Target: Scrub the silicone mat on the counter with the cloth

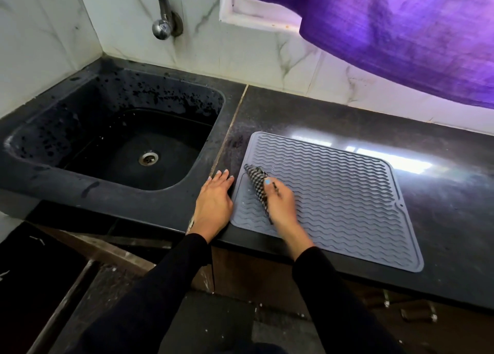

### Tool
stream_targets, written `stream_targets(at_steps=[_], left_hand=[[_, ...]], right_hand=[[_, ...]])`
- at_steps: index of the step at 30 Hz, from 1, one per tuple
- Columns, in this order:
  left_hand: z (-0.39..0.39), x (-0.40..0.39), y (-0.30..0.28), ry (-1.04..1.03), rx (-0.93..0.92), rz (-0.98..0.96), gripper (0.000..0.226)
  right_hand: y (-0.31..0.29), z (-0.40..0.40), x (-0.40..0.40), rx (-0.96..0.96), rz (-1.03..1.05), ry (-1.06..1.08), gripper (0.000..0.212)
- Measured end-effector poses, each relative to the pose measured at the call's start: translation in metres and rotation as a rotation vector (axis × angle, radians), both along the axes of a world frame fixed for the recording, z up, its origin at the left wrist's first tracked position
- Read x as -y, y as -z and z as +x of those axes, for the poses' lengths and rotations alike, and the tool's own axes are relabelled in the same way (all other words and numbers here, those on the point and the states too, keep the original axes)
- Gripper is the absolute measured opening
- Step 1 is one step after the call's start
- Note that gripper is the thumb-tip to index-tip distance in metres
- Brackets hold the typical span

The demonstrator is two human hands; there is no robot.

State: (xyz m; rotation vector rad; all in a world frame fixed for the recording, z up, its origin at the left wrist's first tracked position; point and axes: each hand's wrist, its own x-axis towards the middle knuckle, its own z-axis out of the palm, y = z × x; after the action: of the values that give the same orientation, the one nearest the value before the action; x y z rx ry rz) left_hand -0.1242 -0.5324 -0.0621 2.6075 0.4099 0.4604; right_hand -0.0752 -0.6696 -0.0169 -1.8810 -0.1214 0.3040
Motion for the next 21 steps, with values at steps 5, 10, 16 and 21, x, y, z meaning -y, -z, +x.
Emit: stream_targets(at_steps=[5, 10, 16, 21], left_hand=[[-0.001, 0.001, -0.002, -0.003, 0.002, -0.010, 0.050], [0.001, 0.001, -0.003, -0.004, -0.018, -0.013, 0.051], [0.004, 0.001, 0.000, -0.024, -0.018, -0.011, 0.046], [0.001, -0.005, -0.002, 0.022, -0.004, -0.076, 0.055]], right_hand=[[-0.031, 0.018, 0.006, -0.188, 0.119, 0.181, 0.028], [-0.017, -0.022, -0.017, 0.443, -0.797, -0.367, 0.034], [0.011, -0.041, -0.024, 0.595, -1.011, -0.454, 0.052], [-0.003, -0.007, -0.011, 0.407, -0.666, -0.450, 0.035]])
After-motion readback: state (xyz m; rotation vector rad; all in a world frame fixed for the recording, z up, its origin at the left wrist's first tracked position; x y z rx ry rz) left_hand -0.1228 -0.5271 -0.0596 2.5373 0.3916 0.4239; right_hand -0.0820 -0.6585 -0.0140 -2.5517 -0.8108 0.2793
